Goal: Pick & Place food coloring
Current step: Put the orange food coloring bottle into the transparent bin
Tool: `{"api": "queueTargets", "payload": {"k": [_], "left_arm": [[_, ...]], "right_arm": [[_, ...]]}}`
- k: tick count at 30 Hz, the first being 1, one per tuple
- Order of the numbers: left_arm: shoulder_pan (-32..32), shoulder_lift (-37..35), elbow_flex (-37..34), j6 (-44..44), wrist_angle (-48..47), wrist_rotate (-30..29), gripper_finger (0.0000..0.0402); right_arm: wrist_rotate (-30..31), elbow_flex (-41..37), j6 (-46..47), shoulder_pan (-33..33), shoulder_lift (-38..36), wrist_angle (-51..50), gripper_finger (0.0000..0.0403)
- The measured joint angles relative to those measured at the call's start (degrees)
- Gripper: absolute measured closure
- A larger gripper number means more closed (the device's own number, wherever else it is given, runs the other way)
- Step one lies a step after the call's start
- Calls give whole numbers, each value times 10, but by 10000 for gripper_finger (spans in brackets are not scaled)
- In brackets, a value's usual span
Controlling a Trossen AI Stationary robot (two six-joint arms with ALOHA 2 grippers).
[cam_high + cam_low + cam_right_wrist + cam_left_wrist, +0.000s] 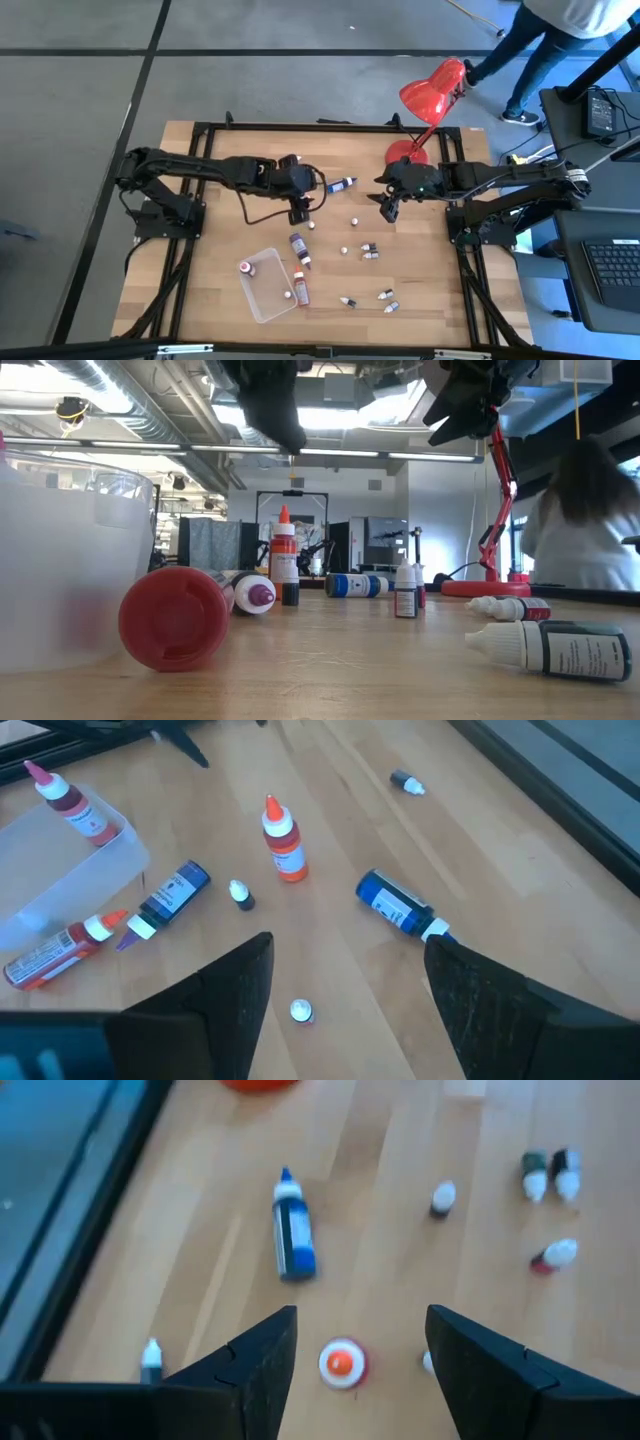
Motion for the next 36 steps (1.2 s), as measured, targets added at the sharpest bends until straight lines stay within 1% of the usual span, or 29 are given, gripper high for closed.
{"api": "queueTargets", "payload": {"k": [3, 8, 13, 21, 24, 30, 36], "left_arm": [[16, 0, -42, 0, 22, 16, 191], [31, -1, -102, 13, 111, 48, 198], [39, -1, -144, 14, 125, 38, 204], [46, 4, -202, 7, 213, 47, 206], [46, 3, -209, 6, 230, 54, 206], [46, 7, -210, 17, 238, 47, 206], [46, 29, -211, 20, 237, 49, 206]], "right_arm": [[0, 0, 0, 0, 0, 0, 141], [0, 0, 0, 0, 0, 0, 141], [0, 0, 0, 0, 0, 0, 141], [0, 0, 1, 0, 0, 0, 141], [0, 0, 1, 0, 0, 0, 141], [1, 0, 1, 0, 0, 0, 141], [8, 0, 1, 0, 0, 0, 141]]}}
